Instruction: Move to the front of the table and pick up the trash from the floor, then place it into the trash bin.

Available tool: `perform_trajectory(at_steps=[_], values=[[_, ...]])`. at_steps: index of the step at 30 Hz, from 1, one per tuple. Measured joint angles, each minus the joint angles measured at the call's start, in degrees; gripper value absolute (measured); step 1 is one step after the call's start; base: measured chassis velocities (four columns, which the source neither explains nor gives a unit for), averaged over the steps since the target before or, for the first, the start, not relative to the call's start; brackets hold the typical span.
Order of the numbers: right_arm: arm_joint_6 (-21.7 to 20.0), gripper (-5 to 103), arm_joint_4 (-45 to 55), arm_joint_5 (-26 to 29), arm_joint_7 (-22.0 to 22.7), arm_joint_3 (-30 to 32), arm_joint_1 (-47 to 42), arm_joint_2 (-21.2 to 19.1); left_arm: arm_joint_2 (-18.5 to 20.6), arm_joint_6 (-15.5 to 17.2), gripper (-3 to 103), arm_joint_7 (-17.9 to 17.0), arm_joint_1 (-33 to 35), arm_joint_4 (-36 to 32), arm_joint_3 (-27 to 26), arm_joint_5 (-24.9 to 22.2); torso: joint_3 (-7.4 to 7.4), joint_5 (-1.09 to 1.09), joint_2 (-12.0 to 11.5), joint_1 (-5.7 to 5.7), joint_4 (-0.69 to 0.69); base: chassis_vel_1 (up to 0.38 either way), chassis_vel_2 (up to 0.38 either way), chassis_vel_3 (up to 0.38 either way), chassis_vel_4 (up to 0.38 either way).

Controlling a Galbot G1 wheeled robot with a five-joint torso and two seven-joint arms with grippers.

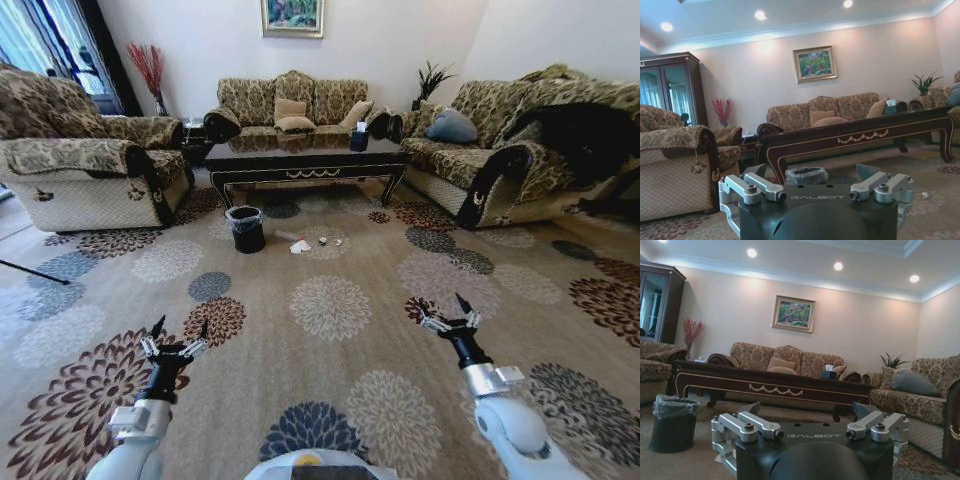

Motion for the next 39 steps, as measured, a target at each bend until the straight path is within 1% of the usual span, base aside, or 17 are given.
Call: perform_trajectory(at_steps=[3, 6, 8, 10, 11, 12, 13, 17, 21, 27, 28, 29, 30, 32, 33, 36, 39], values=[[0.1, 100, -0.3, -0.7, 0.0, -0.1, -0.1, 0.3, -0.2, -0.3, 100, 0.0, 0.5, 0.0, -0.2, 0.1, -0.81, 0.0, -0.9, -0.06, 0.0, 0.0, 0.0, 0.0, 0.0], [0.1, 100, -0.3, -0.9, 0.0, -0.1, -0.1, 0.4, -0.2, -0.6, 100, 0.0, 0.8, 0.0, -0.3, 0.2, -1.21, 0.0, -1.4, -0.06, 0.0, 0.0, 0.0, 0.0, 0.0], [0.1, 100, -0.3, -1.0, 0.0, -0.1, -0.2, 0.4, -0.2, -1.8, 100, -0.7, 0.8, 0.1, -0.1, 0.0, -1.79, 0.0, -2.0, -0.06, 0.0, 0.0, 0.0, 0.0, 0.0], [0.2, 100, -0.3, -0.9, 0.0, 0.0, -0.2, 0.4, -0.2, -2.1, 100, -0.9, 0.8, 0.1, -0.1, -0.1, -1.9, 0.0, -2.1, -0.07, 0.0, 0.0, 0.0, 0.0, 0.0], [0.4, 100, -0.3, -0.8, 0.0, 0.0, -0.3, 0.4, -0.2, -2.2, 100, -1.0, 0.7, 0.1, -0.1, -0.1, -1.95, 0.0, -2.2, -0.07, 0.0, 0.0, 0.0, 0.0, 0.0], [1.7, 100, -0.3, 0.0, -0.3, 0.3, -0.4, 0.5, -0.3, -2.5, 100, -1.2, 0.5, 0.1, -0.2, -0.1, -2.06, 0.0, -2.3, -0.07, 0.0, 0.0, 0.0, 0.0, 0.0], [3.1, 100, -0.5, 1.1, -0.9, 0.8, -0.5, 0.8, -0.4, -2.6, 100, -1.3, 0.2, 0.1, -0.3, 0.0, -2.1, 0.0, -2.4, -0.07, 0.0, 0.0, 0.0, 0.0, 0.0], [4.1, 100, -0.4, 1.9, -1.1, 1.7, -0.8, 1.4, -0.8, -2.7, 100, -1.7, -0.3, 0.5, -0.6, 0.0, -2.12, 0.0, -2.4, -0.07, 0.0, 0.0, 0.0, 0.0, 0.0], [4.4, 100, 1.0, 1.4, -1.2, 2.3, -1.5, 1.7, -2.1, -1.8, 100, -3.3, -1.0, 0.1, -0.8, 0.6, -2.06, -0.01, -2.3, -0.07, 0.01, 0.0, 0.0, 0.0, 0.0], [4.4, 100, 2.5, 0.6, -1.4, 2.6, -2.2, 1.7, -2.4, -0.2, 100, -4.4, -1.6, -2.3, -0.9, -1.8, -2.02, 0.0, -2.3, -0.07, 0.0, 0.0, 0.0, 0.0, 0.0], [4.7, 100, 4.3, 0.0, -2.3, 3.0, -3.0, 1.7, -2.1, 1.8, 100, -4.6, -2.6, -5.0, -1.4, -4.8, -1.98, 0.01, -2.2, -0.08, 0.0, 0.0, 0.0, 0.0, 0.0], [4.8, 100, 5.3, -0.8, -3.2, 3.6, -3.4, 1.7, -1.6, 2.4, 100, -4.5, -3.6, -5.9, -2.0, -5.5, -1.94, 0.01, -2.1, -0.08, 0.0, 0.0, 0.0, 0.0, 0.0], [4.8, 100, 5.3, -0.8, -3.2, 3.6, -3.4, 1.7, -1.6, 2.4, 100, -4.5, -3.6, -5.9, -2.0, -5.5, -1.94, 0.01, -2.1, -0.08, 0.0, 0.0, 0.0, 0.0, 0.0], [5.8, 100, 5.5, -1.7, -5.7, 4.6, -3.4, 2.4, -1.5, 1.9, 100, -3.2, -3.4, -5.9, -2.2, -4.8, -1.88, 0.0, -2.1, -0.08, -0.01, 0.0, 0.0, 0.0, 0.0], [7.0, 100, 4.7, -1.6, -7.0, 4.6, -3.3, 2.8, -2.3, 1.2, 100, -2.6, -1.5, -6.0, -1.5, -3.8, -1.85, 0.0, -2.0, -0.08, 0.01, 0.0, 0.0, 0.0, 0.0], [7.5, 100, 4.2, -1.3, -7.7, 4.4, -3.3, 3.0, -3.0, 0.7, 100, -2.5, -0.3, -5.8, -0.9, -2.5, -1.83, 0.01, -2.0, -0.08, 0.01, 0.0, 0.0, 0.0, 0.0], [7.9, 100, 3.8, -1.2, -8.4, 4.1, -3.1, 3.1, -3.2, 0.5, 100, -3.4, -0.1, -5.1, -0.9, -1.5, -1.79, 0.0, -2.0, -0.08, 0.0, 0.0, 0.0, 0.0, 0.0]])
